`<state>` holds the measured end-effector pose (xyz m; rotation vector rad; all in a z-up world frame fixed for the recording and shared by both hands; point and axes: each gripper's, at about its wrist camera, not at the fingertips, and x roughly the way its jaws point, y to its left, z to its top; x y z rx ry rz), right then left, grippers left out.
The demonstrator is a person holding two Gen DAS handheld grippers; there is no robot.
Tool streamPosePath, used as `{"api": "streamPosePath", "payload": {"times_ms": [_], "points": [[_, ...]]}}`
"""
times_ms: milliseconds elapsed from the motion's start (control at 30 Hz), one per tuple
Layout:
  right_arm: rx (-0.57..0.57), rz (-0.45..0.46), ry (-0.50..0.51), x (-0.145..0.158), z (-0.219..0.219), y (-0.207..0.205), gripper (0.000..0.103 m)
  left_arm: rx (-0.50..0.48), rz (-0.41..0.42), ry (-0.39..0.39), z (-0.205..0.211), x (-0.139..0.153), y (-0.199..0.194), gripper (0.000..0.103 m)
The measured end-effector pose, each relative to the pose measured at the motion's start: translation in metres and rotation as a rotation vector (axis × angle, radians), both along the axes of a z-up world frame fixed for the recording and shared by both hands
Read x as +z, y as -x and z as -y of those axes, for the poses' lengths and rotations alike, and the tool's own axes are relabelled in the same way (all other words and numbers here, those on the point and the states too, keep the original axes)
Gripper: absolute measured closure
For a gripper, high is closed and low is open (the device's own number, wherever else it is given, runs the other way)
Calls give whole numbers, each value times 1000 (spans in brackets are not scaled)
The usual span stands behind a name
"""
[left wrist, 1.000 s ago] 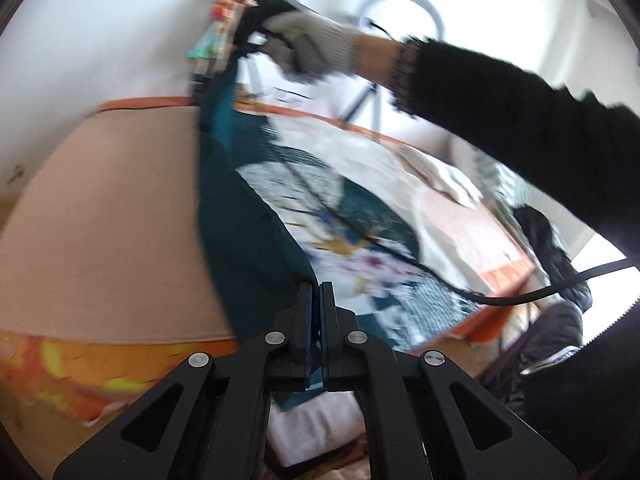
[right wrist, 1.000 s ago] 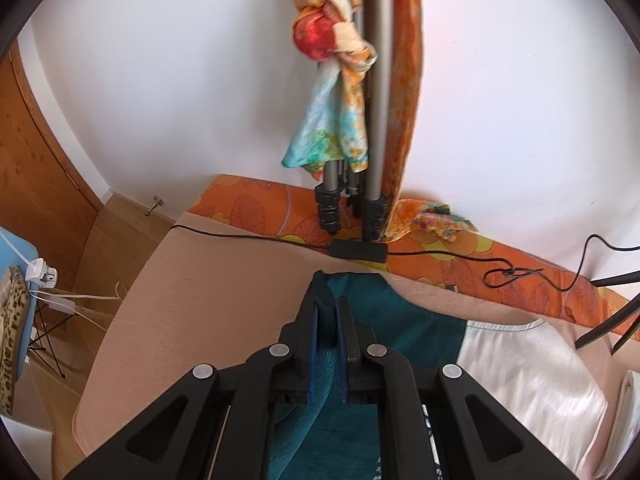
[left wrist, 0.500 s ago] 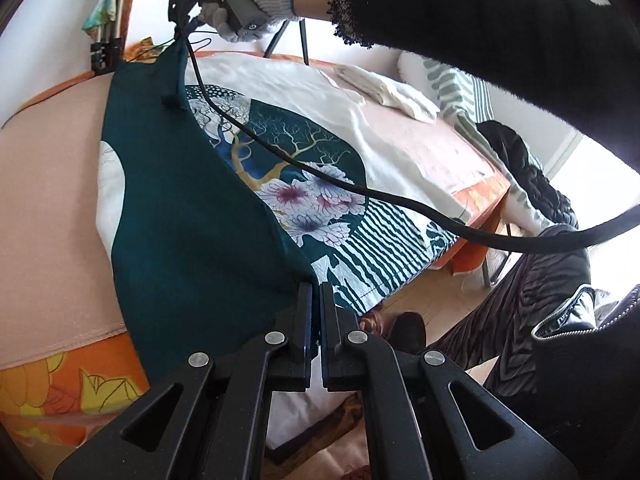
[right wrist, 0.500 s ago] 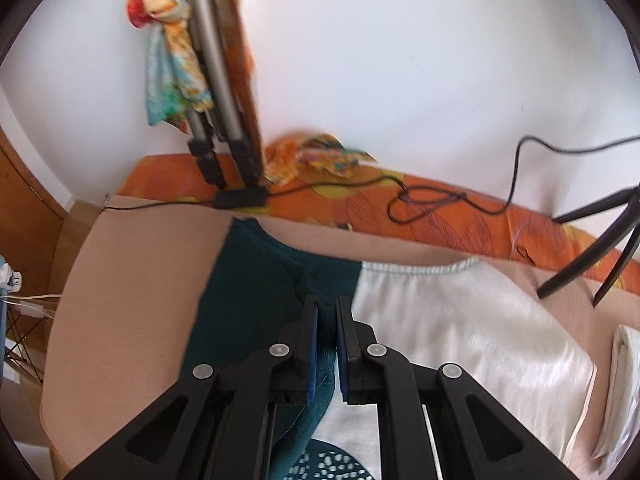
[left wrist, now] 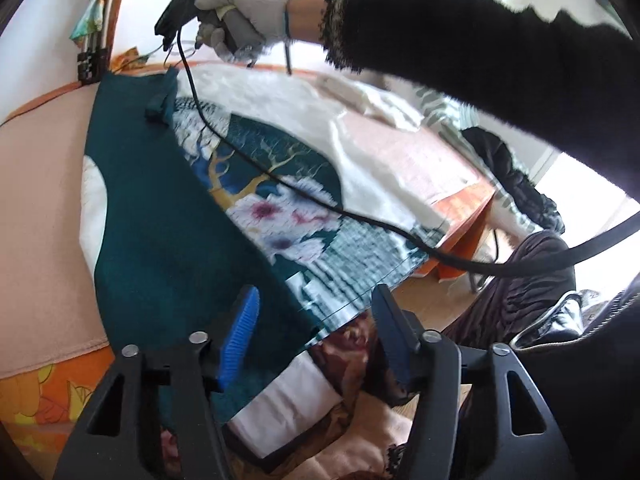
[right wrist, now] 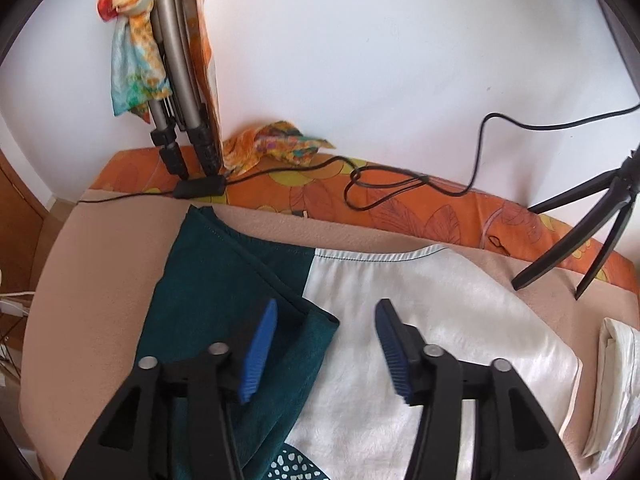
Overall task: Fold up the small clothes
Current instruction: 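Move both tools across to the cream side of the t-shirt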
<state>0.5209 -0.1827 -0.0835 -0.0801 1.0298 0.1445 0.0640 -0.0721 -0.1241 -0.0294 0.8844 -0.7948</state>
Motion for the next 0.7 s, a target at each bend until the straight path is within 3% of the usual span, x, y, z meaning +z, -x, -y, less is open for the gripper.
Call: {"api": "streamPosePath", "payload": {"times_ms": [100,467,700], "points": [[0,19,-37,14,15,12,39,16,46,-26,-1,6,6,29],[24,119,-117,72,85,93,36,154,116,-73,-41,24,34,29],[-17,172,-184,104,153,152,36,178,204,-91,-26,40,39,29]]}}
